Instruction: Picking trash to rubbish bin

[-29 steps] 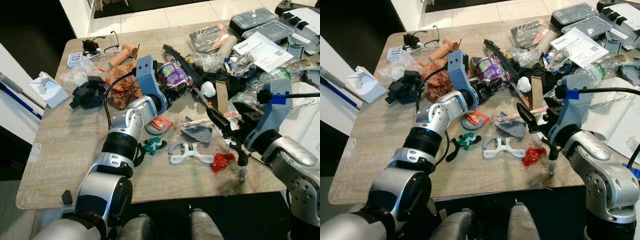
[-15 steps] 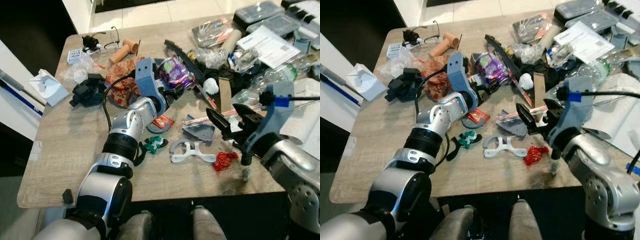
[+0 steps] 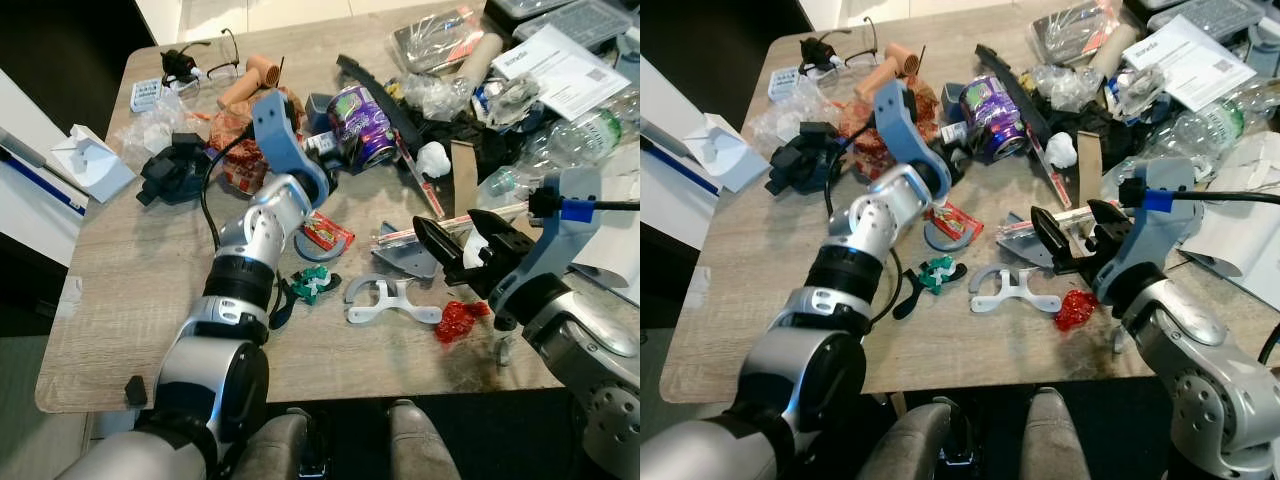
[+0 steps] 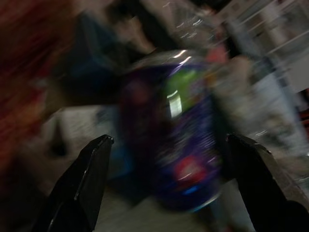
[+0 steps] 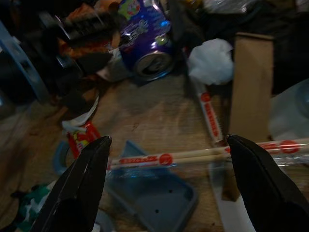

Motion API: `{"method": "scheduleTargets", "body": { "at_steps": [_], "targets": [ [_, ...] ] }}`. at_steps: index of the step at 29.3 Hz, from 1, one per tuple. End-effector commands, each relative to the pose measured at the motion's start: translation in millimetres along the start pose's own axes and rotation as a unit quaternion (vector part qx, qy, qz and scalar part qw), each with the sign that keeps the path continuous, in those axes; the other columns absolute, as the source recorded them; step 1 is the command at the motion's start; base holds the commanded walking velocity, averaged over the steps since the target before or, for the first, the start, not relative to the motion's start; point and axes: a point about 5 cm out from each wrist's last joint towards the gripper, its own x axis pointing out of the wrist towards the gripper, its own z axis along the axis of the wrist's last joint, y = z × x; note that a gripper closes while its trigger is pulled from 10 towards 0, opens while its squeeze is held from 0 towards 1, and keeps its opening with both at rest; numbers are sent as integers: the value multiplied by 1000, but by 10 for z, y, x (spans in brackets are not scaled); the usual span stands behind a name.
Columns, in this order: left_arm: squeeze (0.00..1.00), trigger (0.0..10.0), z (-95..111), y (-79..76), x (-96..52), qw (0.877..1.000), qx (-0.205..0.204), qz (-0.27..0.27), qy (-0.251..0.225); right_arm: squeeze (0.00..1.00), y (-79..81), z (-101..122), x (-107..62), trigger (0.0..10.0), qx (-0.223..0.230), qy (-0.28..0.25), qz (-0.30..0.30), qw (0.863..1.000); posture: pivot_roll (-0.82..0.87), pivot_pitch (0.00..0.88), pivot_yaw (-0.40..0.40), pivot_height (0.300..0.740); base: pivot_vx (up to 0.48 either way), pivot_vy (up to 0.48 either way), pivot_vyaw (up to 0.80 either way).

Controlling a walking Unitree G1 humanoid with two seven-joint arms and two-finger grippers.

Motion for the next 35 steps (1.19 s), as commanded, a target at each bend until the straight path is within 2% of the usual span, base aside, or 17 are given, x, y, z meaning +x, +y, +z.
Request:
{"method": "scheduleTargets", "body": {
  "at_steps": [1, 5, 11, 16, 18, 22, 27, 35],
  "targets": [
    [0, 10000, -266, -169, 33, 998, -45, -29, 22, 0, 47, 13, -43, 10000, 0, -2, 5, 1000, -266, 291, 185, 740, 0, 0, 0],
    [0, 10000, -270, -247, 41, 997, -58, -55, 19, 0, 53, 33, -48, 10000, 0, -4, 2, 1000, -275, 296, 186, 740, 0, 0, 0],
    [0, 10000, -380, -294, 31, 995, -54, -74, 38, 0, 51, 49, -71, 10000, -2, -5, -4, 1000, -288, 299, 191, 740, 0, 0, 0],
    [0, 10000, -526, -415, -3, 991, -26, -119, 63, 0, 24, 80, -108, 10000, -6, -9, -13, 1000, -295, 299, 198, 740, 0, 0, 0],
    [0, 10000, -605, -470, -12, 988, 1, -135, 74, 0, 7, 106, -120, 10000, -8, -13, -19, 1000, -298, 302, 201, 740, 0, 0, 0],
    [0, 10000, -638, -477, -10, 987, 16, -136, 79, 0, 5, 117, -125, 10000, -8, -15, -21, 1000, -298, 303, 203, 740, 0, 0, 0],
    [0, 10000, -762, -505, -39, 982, 58, -147, 105, 0, -7, 128, -139, 10000, -7, -16, -26, 1000, -297, 306, 205, 740, 0, 0, 0],
    [0, 10000, -876, -580, -85, 973, 79, -176, 128, 0, -22, 136, -142, 10000, -8, -17, -30, 999, -295, 307, 206, 740, 0, 0, 0]
  ]
}}
